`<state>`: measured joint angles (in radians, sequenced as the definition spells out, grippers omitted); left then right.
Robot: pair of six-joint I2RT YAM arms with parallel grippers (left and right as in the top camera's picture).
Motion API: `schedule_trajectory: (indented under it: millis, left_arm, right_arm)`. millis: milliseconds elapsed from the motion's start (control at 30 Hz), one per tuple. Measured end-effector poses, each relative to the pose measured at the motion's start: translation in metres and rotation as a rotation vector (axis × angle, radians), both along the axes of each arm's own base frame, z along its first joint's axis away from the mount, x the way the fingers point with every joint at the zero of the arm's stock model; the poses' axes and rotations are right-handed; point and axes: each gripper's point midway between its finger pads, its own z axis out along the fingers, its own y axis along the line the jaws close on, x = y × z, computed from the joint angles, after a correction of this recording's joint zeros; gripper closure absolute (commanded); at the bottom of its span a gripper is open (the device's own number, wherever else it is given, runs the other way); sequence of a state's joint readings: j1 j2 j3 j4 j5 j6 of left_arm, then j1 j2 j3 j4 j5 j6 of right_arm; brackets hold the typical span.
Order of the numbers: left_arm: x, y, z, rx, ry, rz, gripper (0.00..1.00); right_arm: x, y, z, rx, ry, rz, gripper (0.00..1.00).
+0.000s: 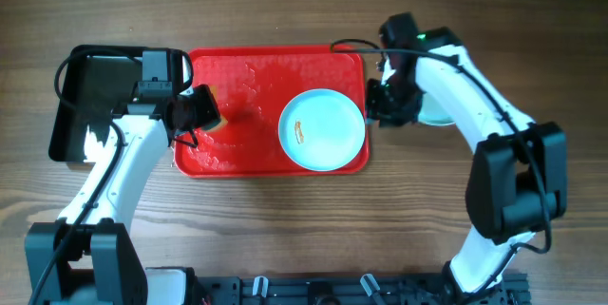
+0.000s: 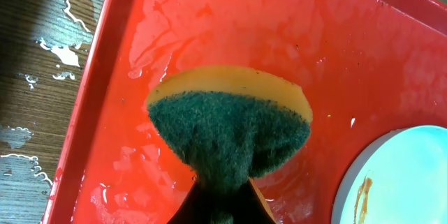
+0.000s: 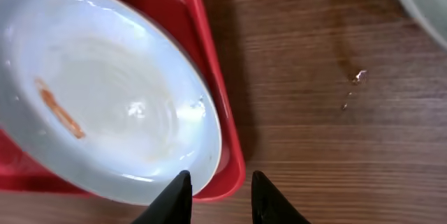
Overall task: Clean dirty plates on tray and stack at the side
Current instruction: 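Release the stacked plate and move the right gripper toward the tray, then grip the rim of the last plate on the red tray with the right gripper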
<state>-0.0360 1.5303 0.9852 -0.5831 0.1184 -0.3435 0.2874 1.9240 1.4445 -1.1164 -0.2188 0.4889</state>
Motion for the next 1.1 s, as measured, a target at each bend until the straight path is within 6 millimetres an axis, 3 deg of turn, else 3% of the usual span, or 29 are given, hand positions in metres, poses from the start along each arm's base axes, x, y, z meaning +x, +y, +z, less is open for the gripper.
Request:
schedule_trajectory:
  millis: [133,233,433,500,900,1100]
  left_arm:
    - [0.000,0.000,0.000,0.000,0.000,-0.001,0.96]
    - [0.000,0.000,0.000,0.000,0.000,0.000,0.96]
    - [0.000,-0.001,0.000,-0.004,0.001,-0.002,0.96]
    - [0.000,-0.001,0.000,-0.007,0.001,-0.004,0.96]
    - [0.000,-0.002,0.000,-0.010,0.001,-0.005,0.96]
    - [0.000,-0.002,0.000,-0.010,0.001,-0.005,0.96]
  right_arm:
    - [-0.017,0.015,-0.023,-0.051,0.005,0.012,0.66]
    - [-0.030,0.029,-0.029,-0.066,0.019,0.032,0.66]
    - [-0.024,0.017,-0.031,-0.180,-0.019,-0.058,0.64]
    - [-0.023,0.015,-0.031,-0.195,-0.025,-0.064,0.69]
    - [-0.024,0.022,-0.033,-0.159,-0.016,-0.070,0.74]
    - [-0.025,0.027,-0.046,-0.159,0.008,-0.060,0.76]
